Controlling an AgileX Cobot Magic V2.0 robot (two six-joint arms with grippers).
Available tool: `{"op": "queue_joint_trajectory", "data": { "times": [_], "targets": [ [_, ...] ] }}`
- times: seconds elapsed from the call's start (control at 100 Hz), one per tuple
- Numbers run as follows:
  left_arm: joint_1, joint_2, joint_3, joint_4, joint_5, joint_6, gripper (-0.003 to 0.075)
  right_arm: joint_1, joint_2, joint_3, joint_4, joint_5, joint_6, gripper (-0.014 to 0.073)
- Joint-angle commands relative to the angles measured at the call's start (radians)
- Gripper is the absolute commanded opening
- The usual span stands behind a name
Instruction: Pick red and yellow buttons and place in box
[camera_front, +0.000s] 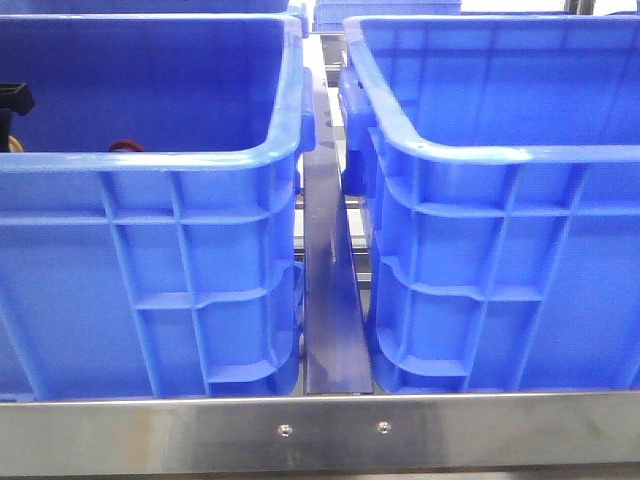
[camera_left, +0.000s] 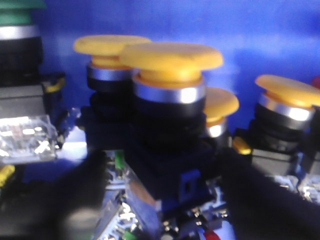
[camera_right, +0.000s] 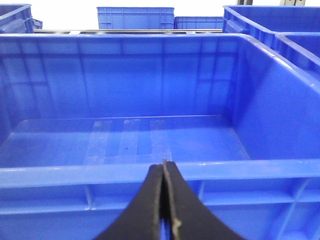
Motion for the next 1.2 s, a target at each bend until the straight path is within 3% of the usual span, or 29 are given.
{"op": "queue_joint_trajectory", "data": {
  "times": [0.0, 0.12, 0.26, 0.58, 0.84, 1.19],
  "targets": [
    [-0.005, -0.05, -0.035, -0.014, -0.038, -0.009, 0.0262, -0.003, -0.017, 0.005, 0.003, -0.076, -0.005, -0.0102],
    [-0.005, -0.056, -0.035, -0.014, -0.057, -0.009, 0.0074, -0.003, -0.017, 0.005, 0.003, -0.076, -0.005, -0.0102],
    [-0.005, -0.095, -0.033, -0.014, -0.091, -0.002, -0.0018, -0.003, -0.017, 0.005, 0.003, -0.076, -0.005, -0.0102],
    [-0.005, -0.302, 0.076, -0.061, -0.214, 0.008, -0.002, -0.003, -0.017, 0.005, 0.003, -0.076, -0.005, -0.0102],
    [-0.014, -0.497, 0.264, -0.297, -0.267, 0.227, -0.002, -0.003, -0.017, 0.005, 0.003, -0.076, -0.005, -0.0102],
    [-0.25, -0.597, 0.307, -0.298, -0.253, 0.305, -0.002, -0.003, -0.017, 0.005, 0.003, -0.076, -0.005, -0.0102]
  ]
}}
